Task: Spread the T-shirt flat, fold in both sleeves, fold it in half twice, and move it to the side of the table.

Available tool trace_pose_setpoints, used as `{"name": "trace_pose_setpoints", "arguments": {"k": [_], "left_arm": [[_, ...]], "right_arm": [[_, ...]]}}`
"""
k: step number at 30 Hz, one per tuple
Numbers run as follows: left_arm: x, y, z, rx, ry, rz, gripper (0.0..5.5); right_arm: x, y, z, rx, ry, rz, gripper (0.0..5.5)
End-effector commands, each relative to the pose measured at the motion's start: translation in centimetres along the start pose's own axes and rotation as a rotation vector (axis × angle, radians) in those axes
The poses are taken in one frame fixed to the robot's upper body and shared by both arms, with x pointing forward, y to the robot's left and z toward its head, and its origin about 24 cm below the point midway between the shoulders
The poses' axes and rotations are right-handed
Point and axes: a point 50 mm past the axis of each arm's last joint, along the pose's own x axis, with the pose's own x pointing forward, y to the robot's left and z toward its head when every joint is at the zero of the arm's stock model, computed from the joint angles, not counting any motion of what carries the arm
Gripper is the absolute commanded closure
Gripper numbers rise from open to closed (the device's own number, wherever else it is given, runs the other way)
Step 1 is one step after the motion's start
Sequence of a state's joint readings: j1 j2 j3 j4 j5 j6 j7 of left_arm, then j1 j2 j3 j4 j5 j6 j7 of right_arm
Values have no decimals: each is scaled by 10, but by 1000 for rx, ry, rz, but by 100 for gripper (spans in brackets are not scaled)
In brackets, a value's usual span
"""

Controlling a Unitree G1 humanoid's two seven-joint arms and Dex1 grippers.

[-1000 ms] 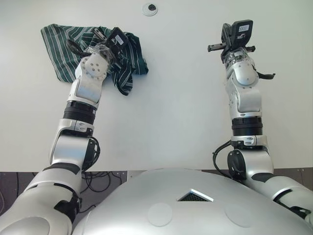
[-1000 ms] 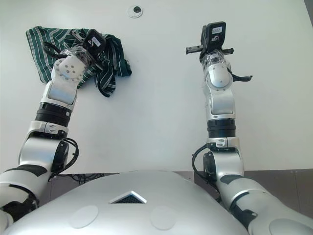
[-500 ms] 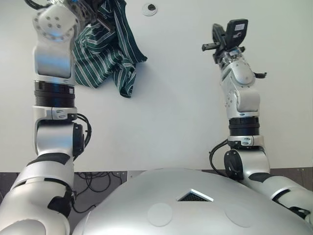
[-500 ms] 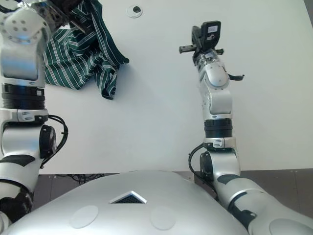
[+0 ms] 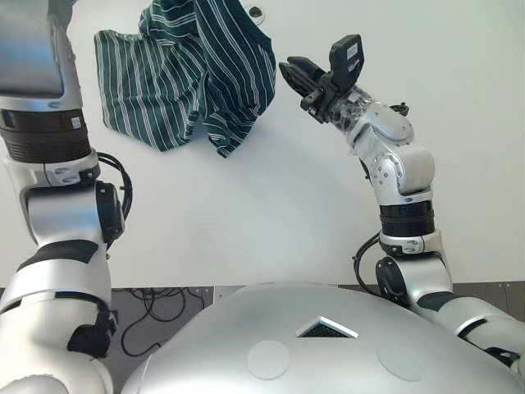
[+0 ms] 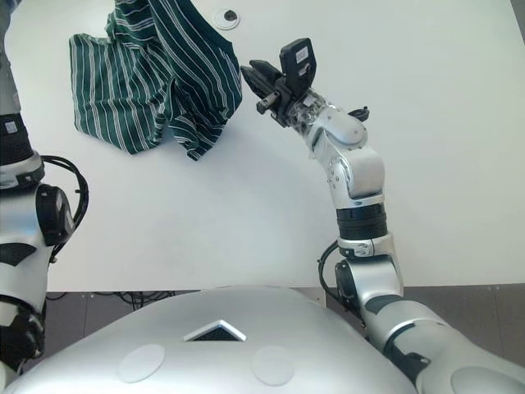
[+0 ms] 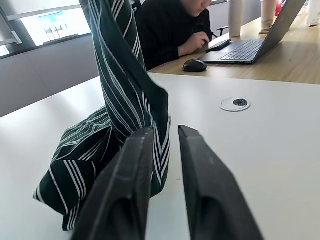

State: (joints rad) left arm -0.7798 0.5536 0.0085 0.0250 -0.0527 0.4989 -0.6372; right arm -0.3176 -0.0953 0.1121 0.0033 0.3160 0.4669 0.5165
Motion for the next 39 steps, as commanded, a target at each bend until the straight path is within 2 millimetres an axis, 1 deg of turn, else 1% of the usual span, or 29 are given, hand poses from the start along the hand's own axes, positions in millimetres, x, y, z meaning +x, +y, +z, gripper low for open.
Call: {"name": "trace_pose_setpoints", "arguments": {"k": [1,3,4,10,14,18,21,22,23,24,26,27,29,31,34,39], "left_arm": [[-4,5,14,14,-34,1,550],[-4,5,16,10,-45,0,550],[-5,4,18,7,-53,-3,550],[-6,2,21,12,-69,-16,550],[-9,0,22,8,-79,-17,550],[-10,0,22,-5,-87,-11,550],[-11,0,18,-10,-79,-2,550],[-11,0,17,-12,-75,1,550],[-11,0,16,-13,-72,4,550],[-11,0,15,-14,-69,8,550],[-12,2,12,-15,-61,19,550],[-13,3,11,-14,-57,26,550],[-13,8,6,-10,-45,51,550],[-12,17,-2,-10,-21,85,550],[-8,33,-15,-37,1,141,550],[8,53,-21,-46,2,201,550]], "right_arm": [[-1,0,-1,10,26,23,379],[-1,3,-3,17,42,45,339],[0,3,-4,19,48,50,334],[9,-7,-9,30,63,-20,334],[17,-2,-12,33,80,13,334],[20,3,-12,42,76,45,406],[18,0,-10,51,65,39,462],[17,-1,-9,51,60,36,469],[16,-3,-7,51,57,32,497],[15,-5,-5,49,51,28,504],[11,-10,2,41,29,12,544],[10,-13,6,34,18,4,548],[9,-22,21,23,-21,-23,548],[11,-32,45,-1,-78,-43,548],[20,-45,79,-51,-133,-55,548],[31,-66,119,-146,-190,-101,548]]}}
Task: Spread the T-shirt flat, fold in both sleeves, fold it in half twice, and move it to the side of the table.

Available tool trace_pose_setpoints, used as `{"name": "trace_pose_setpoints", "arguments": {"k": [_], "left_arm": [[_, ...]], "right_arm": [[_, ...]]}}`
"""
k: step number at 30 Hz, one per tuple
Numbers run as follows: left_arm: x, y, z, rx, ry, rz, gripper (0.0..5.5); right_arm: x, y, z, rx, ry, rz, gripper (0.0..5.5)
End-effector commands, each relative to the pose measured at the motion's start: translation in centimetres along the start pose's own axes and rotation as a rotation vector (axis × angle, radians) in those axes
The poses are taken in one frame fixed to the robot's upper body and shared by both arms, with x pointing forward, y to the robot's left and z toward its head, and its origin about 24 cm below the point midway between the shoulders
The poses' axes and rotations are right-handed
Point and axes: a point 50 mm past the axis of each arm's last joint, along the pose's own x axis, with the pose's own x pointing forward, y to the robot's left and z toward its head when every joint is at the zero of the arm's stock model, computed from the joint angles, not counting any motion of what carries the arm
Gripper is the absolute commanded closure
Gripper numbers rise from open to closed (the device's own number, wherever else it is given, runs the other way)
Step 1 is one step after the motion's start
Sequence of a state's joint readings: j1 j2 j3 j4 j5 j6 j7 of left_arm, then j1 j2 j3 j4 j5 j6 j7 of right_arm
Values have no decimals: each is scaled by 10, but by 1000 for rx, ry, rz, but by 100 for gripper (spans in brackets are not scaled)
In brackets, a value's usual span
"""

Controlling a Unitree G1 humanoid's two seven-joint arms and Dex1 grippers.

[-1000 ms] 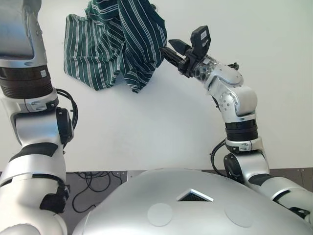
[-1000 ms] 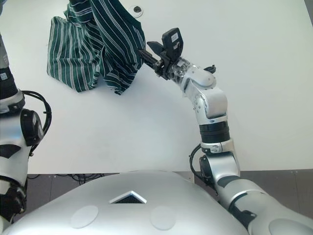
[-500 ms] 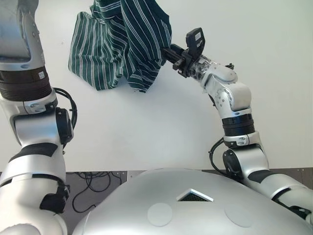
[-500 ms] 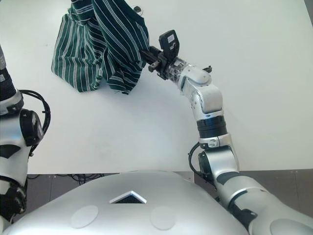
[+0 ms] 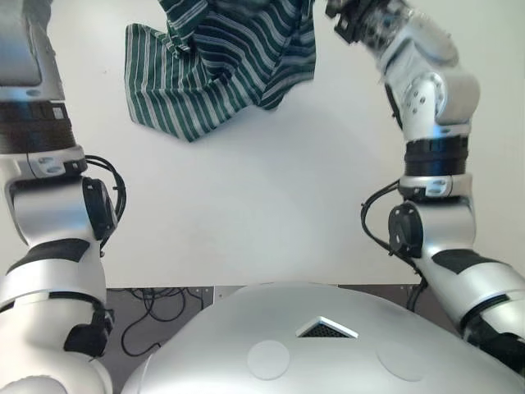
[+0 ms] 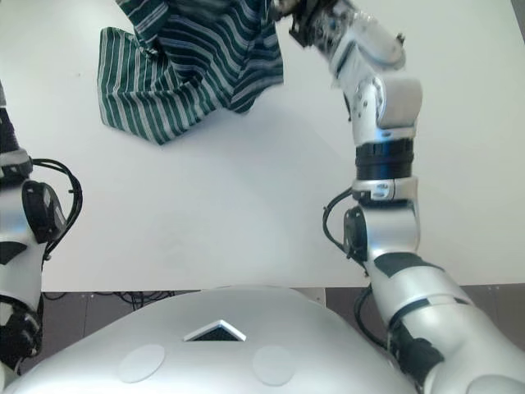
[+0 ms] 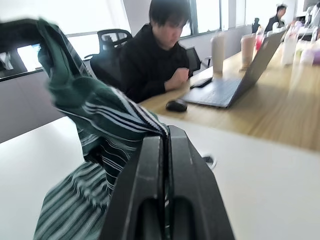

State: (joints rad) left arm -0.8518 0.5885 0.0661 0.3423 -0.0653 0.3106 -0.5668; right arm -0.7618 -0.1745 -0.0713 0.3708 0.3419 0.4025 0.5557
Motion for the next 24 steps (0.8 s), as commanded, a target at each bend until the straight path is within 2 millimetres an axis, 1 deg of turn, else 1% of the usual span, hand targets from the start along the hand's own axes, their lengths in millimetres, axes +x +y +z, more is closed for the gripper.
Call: {"name": "trace_pose_setpoints", "arguments": {"k": [1,4,7,10,11,13,17,20,24], "left_arm": [[15,14,9,8,-30,46,550],[26,21,17,32,-40,58,550],[35,31,30,85,-40,73,550],[39,42,44,138,-35,98,550],[40,46,51,157,-32,109,550],[41,51,59,179,-29,123,550],[44,53,74,228,-19,137,550],[46,53,79,239,-22,142,550],[44,57,86,251,-41,142,550]], "right_arm": [[12,-18,31,-88,-53,-48,548],[21,-27,54,-144,-95,-73,548],[33,-26,80,-230,-126,-67,548],[41,-24,107,-310,-158,-72,548],[43,-23,119,-337,-174,-81,548],[44,-21,135,-377,-195,-98,548],[41,-21,166,-472,-239,-161,548],[36,-23,180,-497,-269,-203,548],[31,-23,192,-542,-292,-214,548]]}}
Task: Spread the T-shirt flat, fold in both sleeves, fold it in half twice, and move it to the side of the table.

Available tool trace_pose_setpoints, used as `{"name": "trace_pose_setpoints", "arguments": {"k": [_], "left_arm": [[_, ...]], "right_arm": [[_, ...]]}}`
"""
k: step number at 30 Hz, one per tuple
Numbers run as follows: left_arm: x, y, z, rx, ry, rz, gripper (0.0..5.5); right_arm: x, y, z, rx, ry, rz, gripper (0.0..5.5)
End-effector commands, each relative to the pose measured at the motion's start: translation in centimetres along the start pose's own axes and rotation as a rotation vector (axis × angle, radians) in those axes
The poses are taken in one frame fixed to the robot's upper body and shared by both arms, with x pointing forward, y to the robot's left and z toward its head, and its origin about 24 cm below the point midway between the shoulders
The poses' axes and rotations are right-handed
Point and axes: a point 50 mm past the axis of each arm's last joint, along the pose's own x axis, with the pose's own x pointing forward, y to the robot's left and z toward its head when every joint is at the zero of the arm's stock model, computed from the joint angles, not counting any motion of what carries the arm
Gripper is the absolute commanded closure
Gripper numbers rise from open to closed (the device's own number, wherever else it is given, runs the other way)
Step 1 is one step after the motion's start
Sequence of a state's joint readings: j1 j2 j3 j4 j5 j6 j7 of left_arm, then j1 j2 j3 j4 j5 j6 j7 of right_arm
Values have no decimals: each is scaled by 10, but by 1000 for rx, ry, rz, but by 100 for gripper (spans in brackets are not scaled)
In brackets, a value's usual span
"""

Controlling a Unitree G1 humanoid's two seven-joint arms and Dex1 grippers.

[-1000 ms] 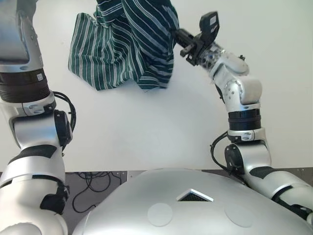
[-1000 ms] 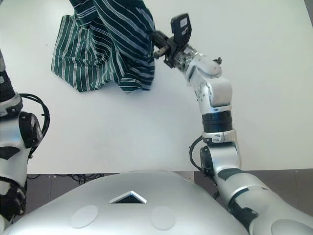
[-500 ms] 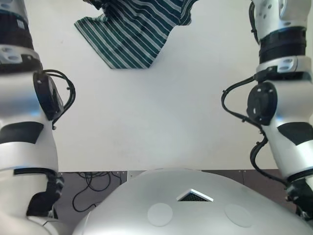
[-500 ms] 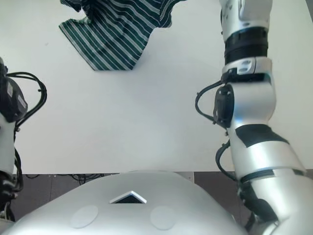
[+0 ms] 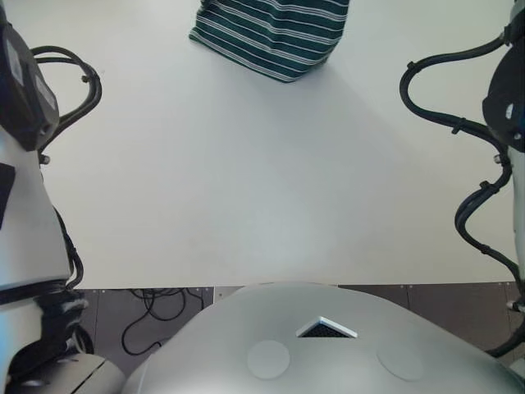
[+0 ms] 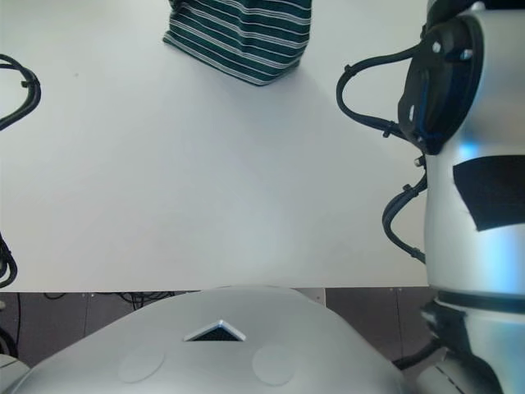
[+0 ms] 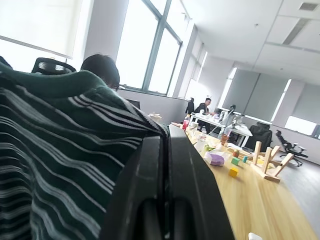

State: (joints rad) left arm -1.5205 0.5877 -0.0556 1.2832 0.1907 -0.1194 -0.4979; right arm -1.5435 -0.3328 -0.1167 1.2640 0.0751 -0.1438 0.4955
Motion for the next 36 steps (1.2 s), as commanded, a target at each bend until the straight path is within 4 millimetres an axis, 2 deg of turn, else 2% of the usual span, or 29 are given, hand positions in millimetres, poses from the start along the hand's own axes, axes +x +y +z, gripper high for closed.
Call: {"name": "trace_pose_setpoints", "arguments": {"k": [1,5,9,11,15,18,22,27,30,36], "left_arm": [[-5,14,12,30,-33,22,550],[-13,19,9,26,-62,-61,550],[-31,27,0,77,-88,-241,550],[-47,33,-3,105,-102,-348,550],[-86,34,-5,164,-106,-555,550],[-117,11,-8,198,-68,-726,550],[-165,-26,-18,231,81,-981,550],[-202,-64,-30,227,216,-1196,550],[-218,-88,-41,223,274,-1296,550],[-277,-160,-61,118,334,-1633,550]], "right_arm": [[-2,-14,23,-74,-44,-21,548],[-7,-13,24,-147,-35,112,548],[-23,-16,13,-184,9,316,548],[-37,-14,2,-209,56,449,548],[-82,3,-11,-255,162,716,548],[-118,19,-10,-236,241,870,548],[-167,48,-17,-182,382,1087,548],[-225,87,-34,-41,565,1351,548],[-251,106,-47,34,640,1425,548],[-289,121,-76,53,803,1475,548]]}}
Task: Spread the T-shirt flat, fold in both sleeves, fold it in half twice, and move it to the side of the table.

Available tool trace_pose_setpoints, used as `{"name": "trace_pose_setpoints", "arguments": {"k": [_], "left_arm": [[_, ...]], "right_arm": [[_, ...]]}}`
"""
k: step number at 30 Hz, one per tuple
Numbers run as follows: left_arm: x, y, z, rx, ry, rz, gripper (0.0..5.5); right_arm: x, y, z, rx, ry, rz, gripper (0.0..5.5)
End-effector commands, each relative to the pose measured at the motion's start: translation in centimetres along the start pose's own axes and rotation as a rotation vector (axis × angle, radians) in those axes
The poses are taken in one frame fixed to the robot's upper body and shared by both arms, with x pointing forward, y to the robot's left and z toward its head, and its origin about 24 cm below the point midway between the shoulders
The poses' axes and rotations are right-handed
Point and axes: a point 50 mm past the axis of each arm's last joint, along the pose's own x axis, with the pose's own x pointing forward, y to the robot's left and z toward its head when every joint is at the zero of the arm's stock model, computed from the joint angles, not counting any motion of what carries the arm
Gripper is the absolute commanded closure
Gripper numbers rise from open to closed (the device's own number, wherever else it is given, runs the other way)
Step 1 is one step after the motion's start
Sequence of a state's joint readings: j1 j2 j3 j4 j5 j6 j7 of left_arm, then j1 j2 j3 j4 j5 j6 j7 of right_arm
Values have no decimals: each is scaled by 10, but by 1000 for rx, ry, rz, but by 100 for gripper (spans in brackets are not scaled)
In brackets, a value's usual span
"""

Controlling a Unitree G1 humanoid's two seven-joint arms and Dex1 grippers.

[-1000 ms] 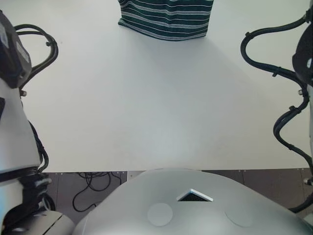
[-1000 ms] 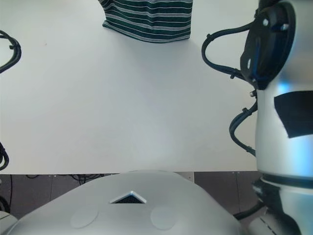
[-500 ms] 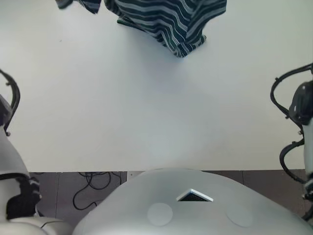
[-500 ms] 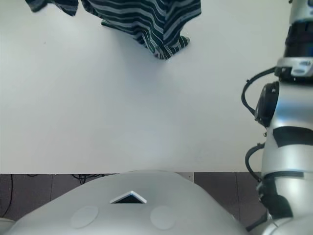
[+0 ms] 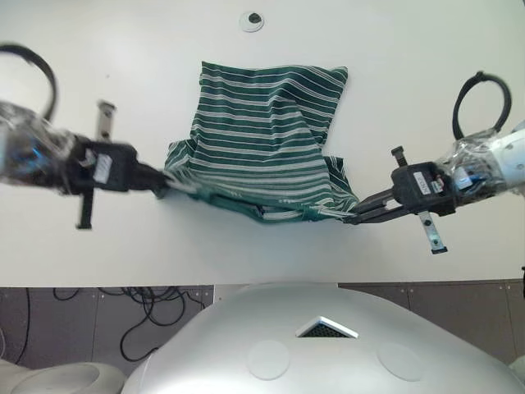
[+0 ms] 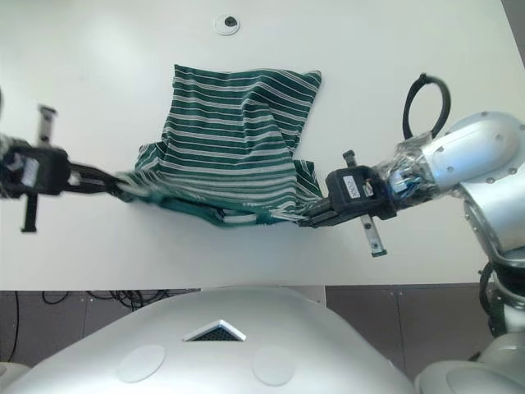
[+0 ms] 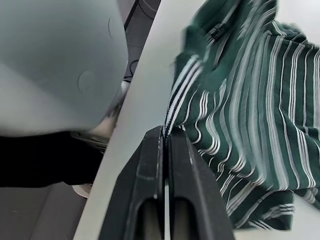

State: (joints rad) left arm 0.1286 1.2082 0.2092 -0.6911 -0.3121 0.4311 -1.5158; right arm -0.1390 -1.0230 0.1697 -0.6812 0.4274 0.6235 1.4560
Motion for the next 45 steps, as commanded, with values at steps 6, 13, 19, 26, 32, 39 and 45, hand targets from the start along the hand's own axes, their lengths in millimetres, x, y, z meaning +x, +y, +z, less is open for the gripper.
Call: {"name": "trace_pose_setpoints", "arguments": {"k": [6,13,19,26,32,39,45], "left_arm": [[44,-40,-26,-91,78,-155,454],[5,42,-12,-302,-357,314,420],[40,124,-37,-674,-399,686,420],[63,156,-86,-927,-327,898,370],[84,165,-92,-1007,-404,853,370],[105,161,-105,-1065,-384,800,399],[109,164,-102,-1057,-445,786,488]], "right_arm": [[17,14,-39,128,81,-7,464],[-31,-32,-14,292,-319,-222,415],[-43,-105,-31,616,-421,-624,415],[-13,-132,-64,790,-330,-806,411],[-2,-133,-70,806,-339,-802,411],[2,-133,-74,812,-337,-804,411],[4,-135,-77,812,-336,-817,411]]}}
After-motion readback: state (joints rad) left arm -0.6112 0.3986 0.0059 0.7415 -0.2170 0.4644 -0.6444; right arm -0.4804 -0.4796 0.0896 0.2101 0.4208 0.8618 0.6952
